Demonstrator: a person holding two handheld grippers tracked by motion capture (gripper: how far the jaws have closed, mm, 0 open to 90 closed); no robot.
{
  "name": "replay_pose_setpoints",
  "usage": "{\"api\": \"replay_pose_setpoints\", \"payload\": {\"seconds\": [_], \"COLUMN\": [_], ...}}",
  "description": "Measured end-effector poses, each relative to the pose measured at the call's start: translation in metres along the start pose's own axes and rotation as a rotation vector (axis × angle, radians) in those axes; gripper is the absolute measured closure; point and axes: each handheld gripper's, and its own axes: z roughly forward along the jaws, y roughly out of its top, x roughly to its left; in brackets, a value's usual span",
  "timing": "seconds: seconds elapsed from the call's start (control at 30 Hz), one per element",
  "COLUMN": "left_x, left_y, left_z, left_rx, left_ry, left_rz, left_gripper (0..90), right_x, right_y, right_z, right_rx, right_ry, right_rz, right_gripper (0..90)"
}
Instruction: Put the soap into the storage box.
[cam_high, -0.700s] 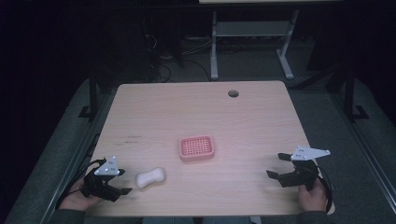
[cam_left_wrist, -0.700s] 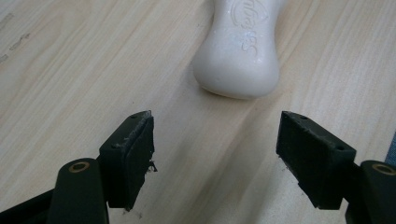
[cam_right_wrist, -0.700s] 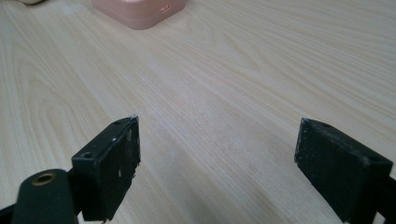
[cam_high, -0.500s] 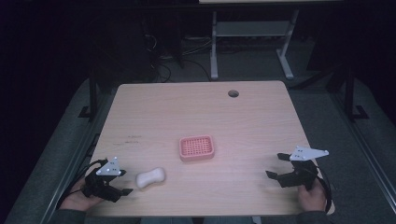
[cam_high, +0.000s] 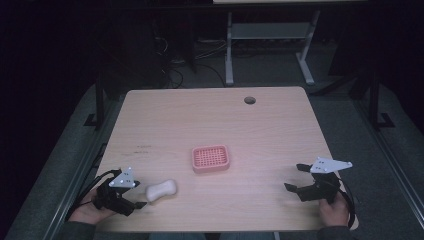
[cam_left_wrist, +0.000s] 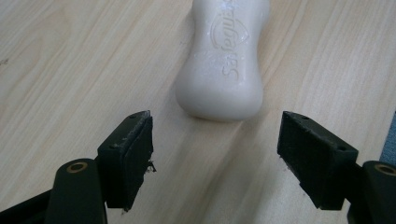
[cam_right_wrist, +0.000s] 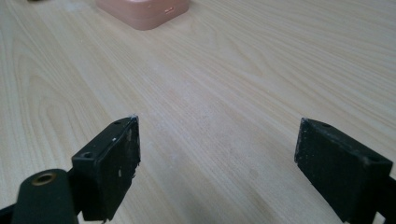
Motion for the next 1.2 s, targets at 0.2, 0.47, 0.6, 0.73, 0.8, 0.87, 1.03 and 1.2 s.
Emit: {"api": "replay_pose_setpoints", "payload": {"seconds": [0.2,0.47,0.6,0.73,0.8,0.87,1.03,1.2], "left_x": [-0.001,-0.002,-0.002,-0.001,-0.001,-0.001,0.000,0.000], "left_y": [0.006,0.017,0.021,0.026,0.028,0.029,0.033,0.035], "left_z": [0.002,0.008,0.011,0.014,0.015,0.017,0.019,0.021], "left_rx": [0.005,0.006,0.011,0.017,0.022,0.025,0.029,0.037], "left_ry": [0.001,-0.008,-0.011,-0.014,-0.021,-0.023,-0.029,-0.032], "left_rz": [0.012,0.029,0.043,0.056,0.059,0.060,0.070,0.070], "left_gripper": [25.0,24.9,24.9,25.1,25.3,25.5,26.3,27.5], "right_x": [0.000,0.001,0.001,0.001,0.000,0.000,0.000,0.000], "right_y": [0.000,0.000,0.000,0.000,-0.001,-0.001,-0.001,-0.001], "right_z": [0.001,0.000,0.000,0.001,0.001,0.001,0.001,0.002], "right_rx": [-0.001,-0.006,-0.004,-0.004,-0.003,-0.003,-0.005,-0.007], "right_ry": [-0.001,-0.002,-0.003,-0.004,-0.005,-0.004,-0.005,-0.006], "right_rz": [-0.007,-0.011,-0.008,-0.009,-0.009,-0.005,-0.007,-0.005], "right_gripper": [13.5,13.5,13.5,13.5,13.5,13.5,13.5,13.5]}}
